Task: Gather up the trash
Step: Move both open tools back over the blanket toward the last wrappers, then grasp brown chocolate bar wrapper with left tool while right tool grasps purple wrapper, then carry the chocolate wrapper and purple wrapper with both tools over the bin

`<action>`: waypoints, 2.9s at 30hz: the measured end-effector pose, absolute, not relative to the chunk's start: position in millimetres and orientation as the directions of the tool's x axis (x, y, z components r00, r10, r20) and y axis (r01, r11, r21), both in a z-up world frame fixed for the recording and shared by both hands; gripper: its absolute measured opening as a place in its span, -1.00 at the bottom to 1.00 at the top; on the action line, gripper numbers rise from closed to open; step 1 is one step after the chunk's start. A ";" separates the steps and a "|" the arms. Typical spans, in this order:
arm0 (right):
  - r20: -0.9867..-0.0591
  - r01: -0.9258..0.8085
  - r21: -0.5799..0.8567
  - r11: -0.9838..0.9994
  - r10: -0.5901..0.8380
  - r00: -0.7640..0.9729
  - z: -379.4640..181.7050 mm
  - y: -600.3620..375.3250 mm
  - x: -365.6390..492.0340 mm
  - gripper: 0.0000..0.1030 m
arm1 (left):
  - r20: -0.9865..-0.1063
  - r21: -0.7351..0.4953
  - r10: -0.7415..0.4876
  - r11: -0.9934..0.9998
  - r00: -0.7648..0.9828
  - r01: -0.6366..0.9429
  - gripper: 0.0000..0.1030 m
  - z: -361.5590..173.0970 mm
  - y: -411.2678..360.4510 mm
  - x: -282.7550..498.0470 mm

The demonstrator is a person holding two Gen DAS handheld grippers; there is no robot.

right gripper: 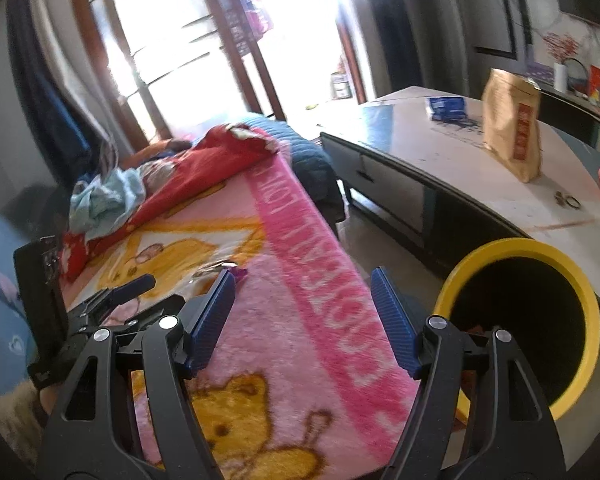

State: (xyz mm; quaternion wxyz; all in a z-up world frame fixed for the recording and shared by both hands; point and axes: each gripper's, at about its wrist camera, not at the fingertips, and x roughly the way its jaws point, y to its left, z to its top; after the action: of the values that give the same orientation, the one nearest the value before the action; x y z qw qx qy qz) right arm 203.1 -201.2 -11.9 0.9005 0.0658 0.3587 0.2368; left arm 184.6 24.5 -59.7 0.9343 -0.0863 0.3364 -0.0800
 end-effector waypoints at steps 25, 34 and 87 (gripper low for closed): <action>-0.808 -0.691 0.068 0.720 0.446 0.385 -80.5 -42.6 282.4 -0.11 | -0.716 -0.123 -0.307 0.940 0.627 0.320 0.16 -100.8 41.5 181.1; -0.834 -0.704 0.096 0.704 0.443 0.329 -101.9 -32.6 289.9 -0.58 | -0.754 -0.147 -0.330 0.928 0.568 0.343 -0.11 -113.4 34.3 192.8; -0.725 0.010 0.287 0.958 0.211 0.656 -85.6 -374.8 205.7 -0.61 | -0.686 -0.253 -0.521 0.825 0.508 0.505 -0.74 -73.4 -160.0 233.9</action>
State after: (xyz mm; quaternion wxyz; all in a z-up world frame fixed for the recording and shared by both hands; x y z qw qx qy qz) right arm 205.7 -374.8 -85.6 0.9000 0.1342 0.4108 0.0557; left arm 233.9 -160.0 -73.4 0.8682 -0.0100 0.3984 -0.2957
